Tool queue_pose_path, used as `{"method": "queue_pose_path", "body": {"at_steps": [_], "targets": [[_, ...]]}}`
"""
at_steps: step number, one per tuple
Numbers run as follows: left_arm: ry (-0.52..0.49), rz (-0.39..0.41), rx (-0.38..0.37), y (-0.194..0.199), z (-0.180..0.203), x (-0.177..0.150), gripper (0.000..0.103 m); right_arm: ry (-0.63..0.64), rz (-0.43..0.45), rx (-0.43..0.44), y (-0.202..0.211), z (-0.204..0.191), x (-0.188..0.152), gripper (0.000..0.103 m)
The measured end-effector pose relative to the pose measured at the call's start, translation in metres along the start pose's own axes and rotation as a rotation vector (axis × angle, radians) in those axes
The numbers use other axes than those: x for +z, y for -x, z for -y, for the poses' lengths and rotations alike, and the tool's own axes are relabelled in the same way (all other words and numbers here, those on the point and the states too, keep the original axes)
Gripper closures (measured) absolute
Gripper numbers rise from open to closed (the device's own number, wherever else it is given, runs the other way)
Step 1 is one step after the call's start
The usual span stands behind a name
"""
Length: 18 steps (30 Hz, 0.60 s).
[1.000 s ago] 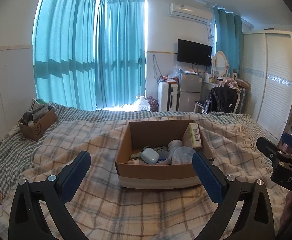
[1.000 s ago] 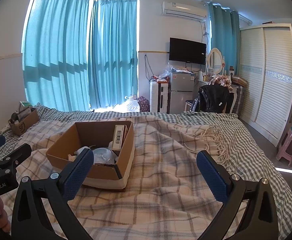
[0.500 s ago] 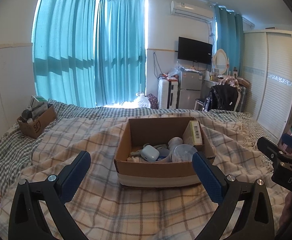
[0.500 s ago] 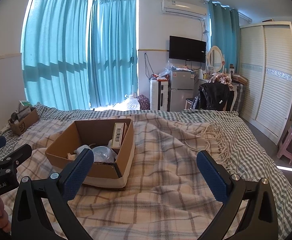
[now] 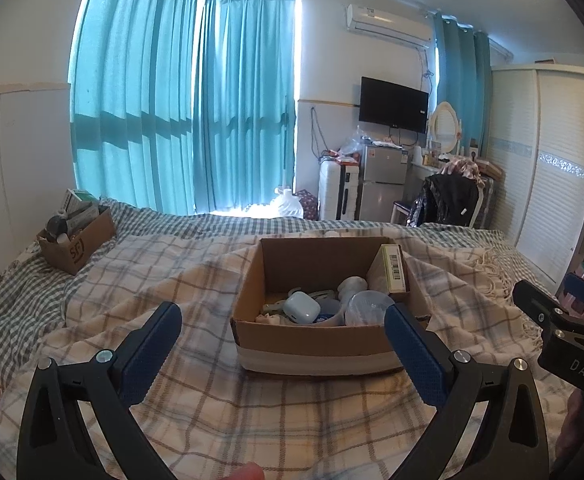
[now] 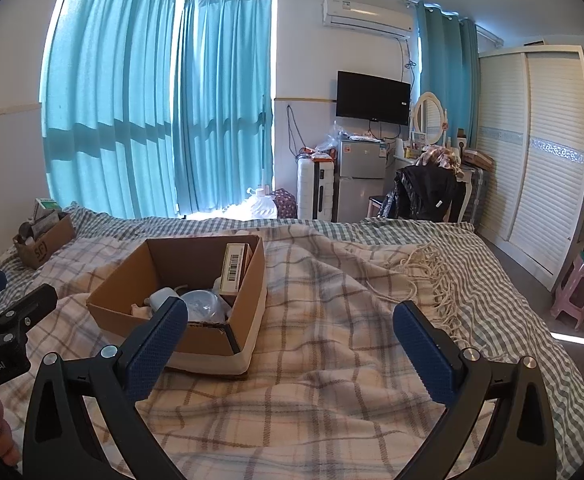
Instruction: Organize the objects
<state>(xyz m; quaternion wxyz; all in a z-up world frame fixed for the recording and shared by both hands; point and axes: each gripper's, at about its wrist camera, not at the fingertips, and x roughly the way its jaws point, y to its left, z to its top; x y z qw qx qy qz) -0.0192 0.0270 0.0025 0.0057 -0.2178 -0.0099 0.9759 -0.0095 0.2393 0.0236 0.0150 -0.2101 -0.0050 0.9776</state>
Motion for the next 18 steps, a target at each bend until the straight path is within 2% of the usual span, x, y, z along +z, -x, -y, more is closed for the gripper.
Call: {"method": "queue_pose_path", "body": {"at_steps": [18], "targets": [[-0.009, -0.005, -0.01, 0.0001, 0.0008, 0.0036, 0.0, 0.0, 0.005, 0.009, 0.0002, 0.0003, 0.0016, 0.0]]}}
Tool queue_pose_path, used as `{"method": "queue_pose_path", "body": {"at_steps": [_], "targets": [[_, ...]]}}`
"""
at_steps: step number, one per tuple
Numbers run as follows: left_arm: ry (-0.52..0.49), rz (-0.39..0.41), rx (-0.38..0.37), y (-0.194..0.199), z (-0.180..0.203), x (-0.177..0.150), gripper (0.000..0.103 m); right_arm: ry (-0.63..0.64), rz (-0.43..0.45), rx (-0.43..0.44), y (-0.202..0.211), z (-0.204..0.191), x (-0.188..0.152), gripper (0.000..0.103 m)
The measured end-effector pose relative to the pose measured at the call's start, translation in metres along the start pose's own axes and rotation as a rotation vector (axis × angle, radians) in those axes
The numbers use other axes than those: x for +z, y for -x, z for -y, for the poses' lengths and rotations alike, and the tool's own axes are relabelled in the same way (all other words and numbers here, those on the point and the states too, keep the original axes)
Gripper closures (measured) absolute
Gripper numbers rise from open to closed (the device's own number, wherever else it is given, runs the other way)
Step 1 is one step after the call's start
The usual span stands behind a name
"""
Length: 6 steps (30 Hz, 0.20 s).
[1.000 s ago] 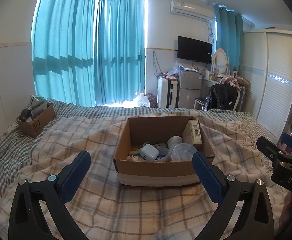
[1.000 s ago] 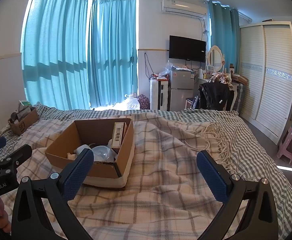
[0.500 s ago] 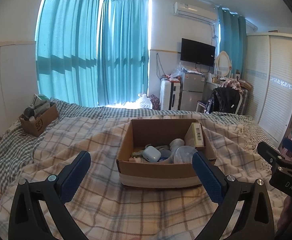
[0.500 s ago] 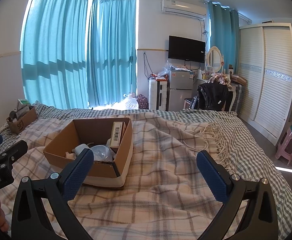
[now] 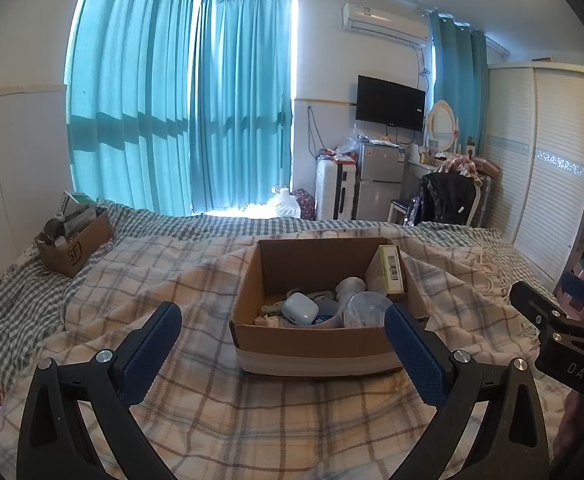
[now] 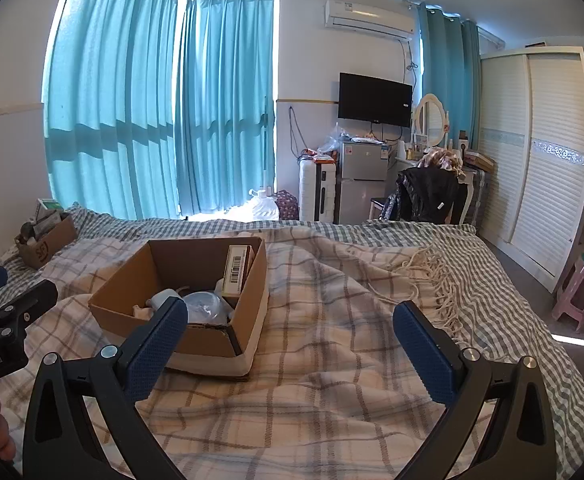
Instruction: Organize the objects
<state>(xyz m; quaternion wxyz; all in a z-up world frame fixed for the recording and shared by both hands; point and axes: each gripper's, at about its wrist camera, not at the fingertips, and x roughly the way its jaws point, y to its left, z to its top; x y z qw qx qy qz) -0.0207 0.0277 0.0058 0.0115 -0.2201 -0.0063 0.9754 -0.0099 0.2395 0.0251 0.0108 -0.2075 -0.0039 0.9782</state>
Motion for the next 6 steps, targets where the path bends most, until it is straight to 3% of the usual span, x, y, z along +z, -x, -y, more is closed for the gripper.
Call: {"method": "queue_pose_path", "body": {"at_steps": [6], "targets": [[-0.003, 0.009, 0.019, 0.0012, -0.0017, -0.0014, 0.0, -0.002, -0.004, 0.001, -0.001, 0.0001, -0.0001, 0.0]]}}
